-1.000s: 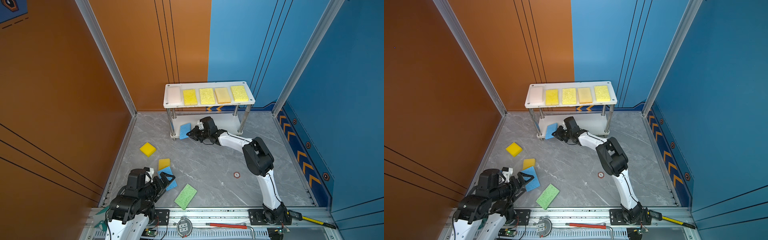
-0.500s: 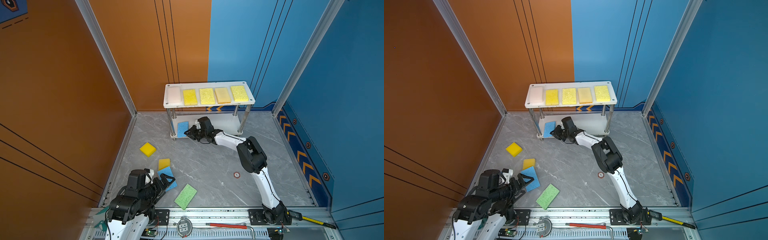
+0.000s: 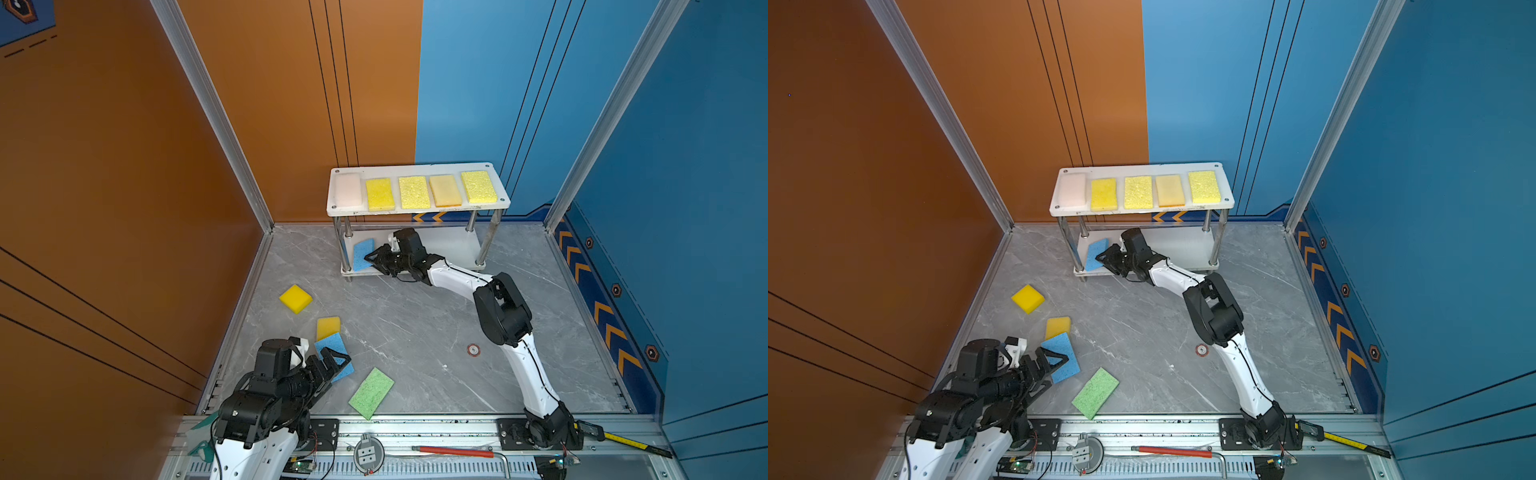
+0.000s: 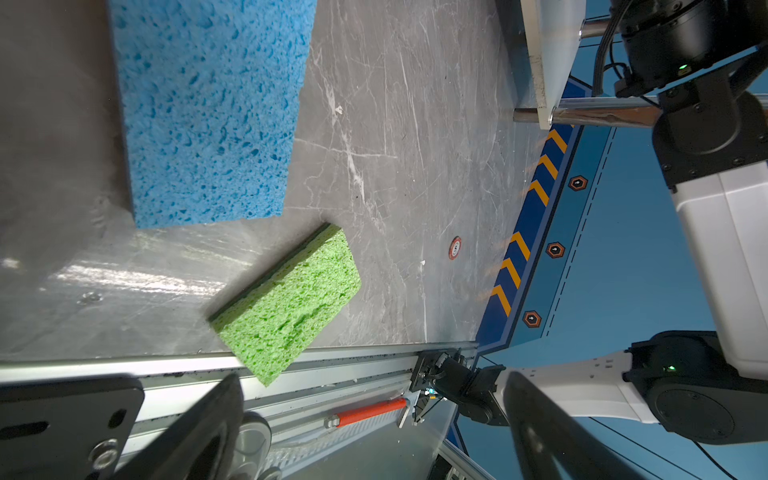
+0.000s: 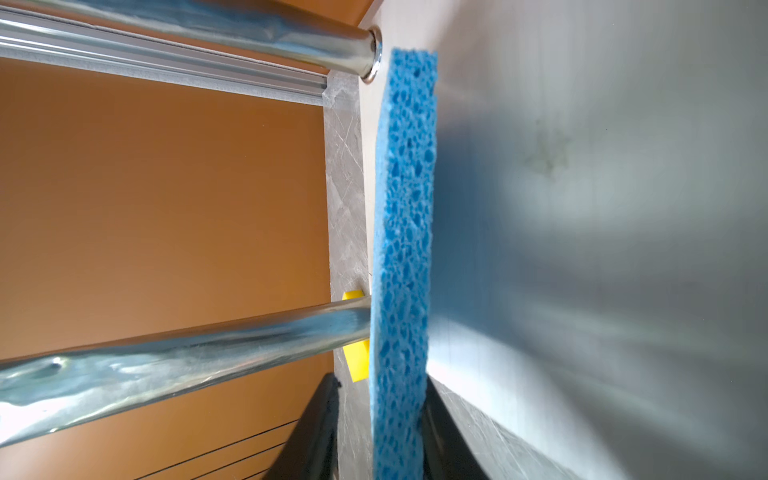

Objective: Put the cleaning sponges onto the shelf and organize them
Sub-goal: 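Push the held blue sponge with the right gripper under the top shelf, then lay the blue sponge flat on the lower shelf and open the right gripper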

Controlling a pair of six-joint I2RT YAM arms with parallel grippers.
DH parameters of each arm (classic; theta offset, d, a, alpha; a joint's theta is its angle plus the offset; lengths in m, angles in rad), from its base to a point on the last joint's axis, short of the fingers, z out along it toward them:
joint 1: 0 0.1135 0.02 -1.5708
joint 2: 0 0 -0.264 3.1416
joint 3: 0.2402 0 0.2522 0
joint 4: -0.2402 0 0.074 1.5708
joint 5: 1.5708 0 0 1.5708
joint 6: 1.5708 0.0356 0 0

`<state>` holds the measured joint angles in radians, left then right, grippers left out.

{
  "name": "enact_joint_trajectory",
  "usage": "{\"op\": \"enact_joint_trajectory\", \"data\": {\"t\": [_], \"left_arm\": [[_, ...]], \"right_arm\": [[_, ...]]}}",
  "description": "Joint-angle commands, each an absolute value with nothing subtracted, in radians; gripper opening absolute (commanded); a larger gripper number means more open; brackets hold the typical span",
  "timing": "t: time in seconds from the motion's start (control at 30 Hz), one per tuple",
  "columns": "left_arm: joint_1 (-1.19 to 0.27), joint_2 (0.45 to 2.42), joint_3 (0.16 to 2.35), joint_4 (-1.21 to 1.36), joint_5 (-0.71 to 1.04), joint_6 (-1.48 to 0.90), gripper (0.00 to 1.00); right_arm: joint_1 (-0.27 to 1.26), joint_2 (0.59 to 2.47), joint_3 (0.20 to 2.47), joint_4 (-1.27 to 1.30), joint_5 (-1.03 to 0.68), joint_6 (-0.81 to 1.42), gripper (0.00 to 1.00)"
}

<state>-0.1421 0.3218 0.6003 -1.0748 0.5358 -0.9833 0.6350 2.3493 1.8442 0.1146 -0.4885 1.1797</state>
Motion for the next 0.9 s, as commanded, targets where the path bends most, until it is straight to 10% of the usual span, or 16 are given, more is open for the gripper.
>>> {"op": "enact_joint_trajectory", "data": {"t": [0.0,0.87], "left_arm": [[-0.129,0.333,0.616,-1.097,0.557,-0.952,0.98],[-0.101,0.367,0.623,-1.098,0.589,-0.892,0.98]], "right_arm": [[0.637,2.372,1.864,0.110,-0.465,1.179,0.36],[0.655,2.398,1.946,-0.140,-0.434,1.020,0.53]]}}
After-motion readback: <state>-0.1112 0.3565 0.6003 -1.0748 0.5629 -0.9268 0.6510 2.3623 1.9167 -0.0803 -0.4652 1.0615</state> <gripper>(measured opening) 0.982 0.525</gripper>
